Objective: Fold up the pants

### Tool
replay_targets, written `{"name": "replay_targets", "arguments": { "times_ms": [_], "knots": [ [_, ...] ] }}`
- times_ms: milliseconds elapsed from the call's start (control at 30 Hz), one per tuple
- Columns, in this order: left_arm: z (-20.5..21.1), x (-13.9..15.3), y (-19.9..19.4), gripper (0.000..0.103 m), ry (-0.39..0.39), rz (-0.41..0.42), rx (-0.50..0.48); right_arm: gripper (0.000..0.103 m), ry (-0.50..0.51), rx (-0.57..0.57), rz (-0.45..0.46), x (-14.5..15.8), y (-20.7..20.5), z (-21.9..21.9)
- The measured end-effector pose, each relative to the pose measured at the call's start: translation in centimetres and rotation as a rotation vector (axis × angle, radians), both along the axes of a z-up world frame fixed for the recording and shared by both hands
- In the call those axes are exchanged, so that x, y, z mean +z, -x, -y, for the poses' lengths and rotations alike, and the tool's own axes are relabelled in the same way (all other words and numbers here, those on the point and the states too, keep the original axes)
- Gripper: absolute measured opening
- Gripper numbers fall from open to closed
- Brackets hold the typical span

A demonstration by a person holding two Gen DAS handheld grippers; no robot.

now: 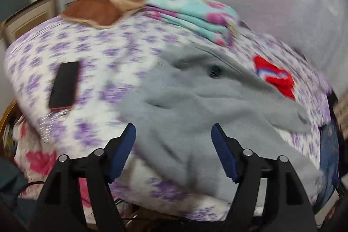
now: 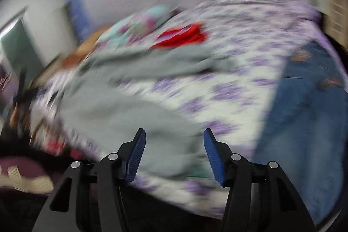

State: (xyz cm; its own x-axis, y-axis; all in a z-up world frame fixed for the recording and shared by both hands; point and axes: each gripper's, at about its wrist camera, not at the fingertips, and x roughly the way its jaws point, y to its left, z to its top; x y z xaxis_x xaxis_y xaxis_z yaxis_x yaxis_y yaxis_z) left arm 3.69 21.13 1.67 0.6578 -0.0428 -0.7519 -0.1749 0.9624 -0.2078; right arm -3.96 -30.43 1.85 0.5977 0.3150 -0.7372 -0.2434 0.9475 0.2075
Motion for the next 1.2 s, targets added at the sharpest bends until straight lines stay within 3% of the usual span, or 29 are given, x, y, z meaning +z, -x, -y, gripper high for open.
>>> {"name": "replay_targets", "arguments": {
  "times_ms": [67, 100, 133, 167, 233, 300, 333, 433, 467, 600, 800, 900, 967, 1033, 1067, 1133, 1167, 1200],
  "knots": [
    [1.9, -3.1, -2.4, 0.070, -0.022, -0.078, -0.030, 0.055, 0.054, 0.030, -0.143, -3.9, -2.4, -2.1],
    [2.0, -6.7, -4.1, 0.070, -0.039, -0.170, -0.023, 0.055, 0.060, 0.022, -0.213, -5.9, -3.3, -2.3],
    [1.5, -8.7, -4.8, 0.069, -0.019, -0.210, -0.011, 0.055, 0.059, 0.014, -0.246, -7.4, -4.0, -2.3],
    [1.5, -8.5, -4.5, 0.069, -0.043, -0.166, -0.010, 0.055, 0.057, 0.017, -0.228, -7.0, -4.2, -2.4],
    [1.8, -7.1, -4.5, 0.067, -0.055, -0.177, -0.035, 0.055, 0.070, 0.037, -0.215, -5.1, -4.7, -2.9],
    [1.6, -3.2, -4.4, 0.068, -0.028, -0.095, -0.078, 0.058, 0.078, 0.108, -0.088, -0.7, -5.4, -4.3],
    [1.6, -1.8, -4.5, 0.069, -0.042, -0.063, -0.082, 0.066, 0.105, 0.137, -0.028, 1.4, -6.2, -5.4],
    [-0.2, 2.5, -6.8, 0.094, -0.026, 0.027, -0.056, 0.076, 0.147, 0.203, 0.062, 5.2, -9.7, -8.8],
    [-2.0, 3.3, -8.6, 0.094, 0.004, 0.040, -0.003, 0.078, 0.139, 0.240, 0.073, 6.2, -11.7, -10.6],
    [-6.4, 1.4, -14.8, 0.094, 0.143, -0.055, 0.121, 0.083, 0.198, 0.379, 0.091, 6.6, -19.6, -18.5],
    [-7.8, -3.2, -21.3, 0.094, 0.144, -0.223, 0.143, 0.083, 0.344, 0.526, 0.090, 3.0, -29.3, -27.7],
    [-7.4, -4.6, -23.2, 0.094, 0.104, -0.264, 0.143, 0.082, 0.422, 0.545, 0.080, 0.4, -33.3, -30.6],
    [-7.4, -5.4, -24.0, 0.094, 0.122, -0.273, 0.157, 0.073, 0.440, 0.551, 0.031, -2.0, -35.5, -31.6],
    [-7.2, -5.9, -24.6, 0.094, 0.161, -0.276, 0.148, 0.030, 0.504, 0.543, -0.036, -4.8, -37.4, -32.4],
    [-7.0, -6.1, -24.9, 0.082, 0.194, -0.271, 0.135, 0.006, 0.515, 0.540, -0.092, -6.0, -38.0, -32.4],
    [-6.6, -5.7, -24.9, 0.059, 0.245, -0.228, 0.111, 0.006, 0.477, 0.536, -0.106, -6.3, -38.1, -31.9],
    [-6.4, -5.2, -24.7, 0.040, 0.268, -0.194, 0.089, 0.006, 0.457, 0.542, -0.075, -5.4, -37.5, -31.6],
    [-6.1, -4.7, -24.4, 0.036, 0.289, -0.175, 0.066, 0.006, 0.436, 0.543, -0.054, -4.5, -37.0, -31.2]
  ]
}}
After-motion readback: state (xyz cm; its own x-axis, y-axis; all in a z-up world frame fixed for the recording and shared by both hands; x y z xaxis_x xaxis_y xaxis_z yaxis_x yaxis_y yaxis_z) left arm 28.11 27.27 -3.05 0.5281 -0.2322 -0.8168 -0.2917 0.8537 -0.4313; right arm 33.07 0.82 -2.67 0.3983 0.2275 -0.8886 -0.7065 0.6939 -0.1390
